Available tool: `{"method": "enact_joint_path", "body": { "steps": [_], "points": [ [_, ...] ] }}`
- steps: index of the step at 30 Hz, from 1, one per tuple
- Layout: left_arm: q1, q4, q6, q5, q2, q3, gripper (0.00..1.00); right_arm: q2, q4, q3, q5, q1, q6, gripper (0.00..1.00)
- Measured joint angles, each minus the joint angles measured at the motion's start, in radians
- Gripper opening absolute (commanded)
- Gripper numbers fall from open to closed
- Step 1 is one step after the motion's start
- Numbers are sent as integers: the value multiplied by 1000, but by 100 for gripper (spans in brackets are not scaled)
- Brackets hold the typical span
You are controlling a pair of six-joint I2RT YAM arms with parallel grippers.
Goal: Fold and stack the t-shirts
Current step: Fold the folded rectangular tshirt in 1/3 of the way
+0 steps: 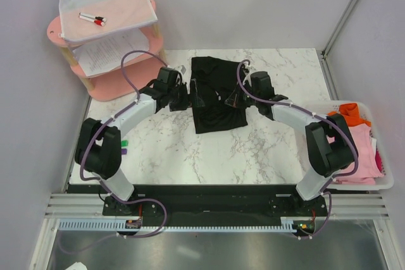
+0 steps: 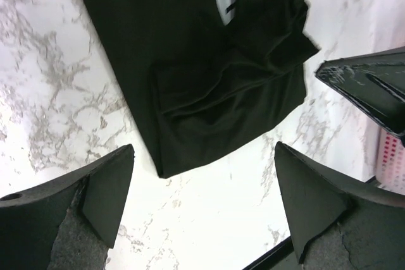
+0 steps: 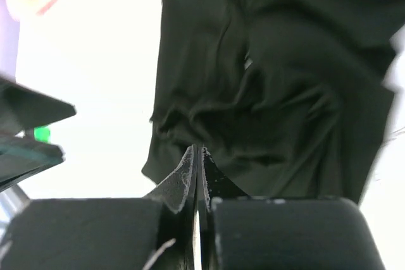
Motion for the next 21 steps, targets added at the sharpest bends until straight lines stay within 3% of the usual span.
{"method": "enact_joint_path", "body": {
  "steps": [12,21],
  "points": [
    [0,22,-2,17,43,-108,97,142,-24,7,-173,78,-32,0],
    [0,39,-2,17,56,-108,97,234,-17,28,-171,88,-19,0]
  ]
}}
